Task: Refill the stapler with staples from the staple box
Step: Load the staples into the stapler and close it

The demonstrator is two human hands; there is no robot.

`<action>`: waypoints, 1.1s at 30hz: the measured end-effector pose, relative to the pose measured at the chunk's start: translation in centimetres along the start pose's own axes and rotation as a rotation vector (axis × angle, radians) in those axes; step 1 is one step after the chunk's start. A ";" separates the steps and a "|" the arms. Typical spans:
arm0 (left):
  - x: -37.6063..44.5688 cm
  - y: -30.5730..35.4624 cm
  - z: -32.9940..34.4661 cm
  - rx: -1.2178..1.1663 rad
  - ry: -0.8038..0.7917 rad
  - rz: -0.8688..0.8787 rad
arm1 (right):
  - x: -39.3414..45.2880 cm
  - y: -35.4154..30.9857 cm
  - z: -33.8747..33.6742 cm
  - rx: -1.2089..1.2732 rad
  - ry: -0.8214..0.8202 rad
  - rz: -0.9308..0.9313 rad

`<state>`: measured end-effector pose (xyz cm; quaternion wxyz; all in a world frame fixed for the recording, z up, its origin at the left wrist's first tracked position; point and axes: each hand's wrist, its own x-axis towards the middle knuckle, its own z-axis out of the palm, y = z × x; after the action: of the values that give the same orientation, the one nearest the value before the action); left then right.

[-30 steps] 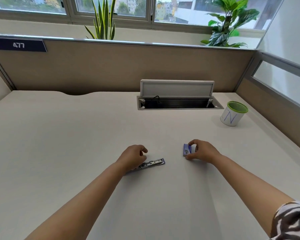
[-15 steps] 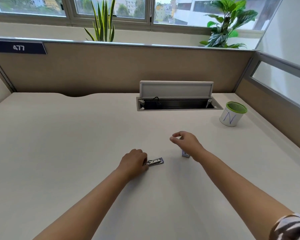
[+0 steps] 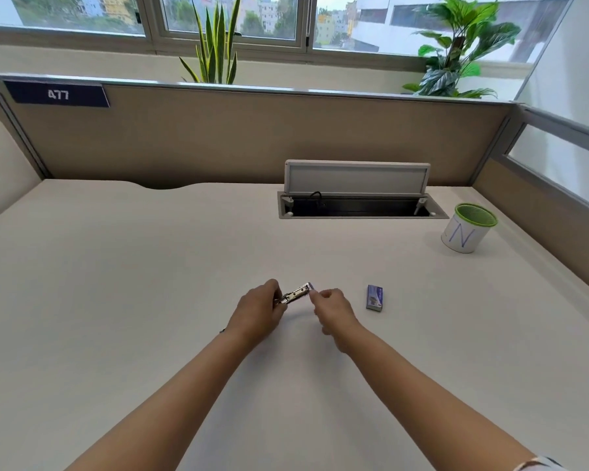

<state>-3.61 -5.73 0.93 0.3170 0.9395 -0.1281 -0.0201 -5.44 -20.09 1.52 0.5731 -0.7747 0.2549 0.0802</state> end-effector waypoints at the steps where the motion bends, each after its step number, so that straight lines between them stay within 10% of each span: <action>1: -0.1 0.0 -0.1 -0.048 -0.002 -0.008 | 0.0 -0.3 -0.1 0.083 -0.041 0.022; 13: -0.3 0.3 -4.5 -0.780 -0.377 -0.383 | -0.9 -3.3 0.9 0.176 -0.172 -0.083; 33: 0.7 1.3 -4.5 -0.648 -0.298 -0.548 | -1.0 -3.9 1.6 0.137 -0.105 -0.155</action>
<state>-2.66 -4.20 5.35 0.5561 0.7777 0.0942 -0.2777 -4.15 -17.45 4.66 0.6418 -0.7458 0.1686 0.0587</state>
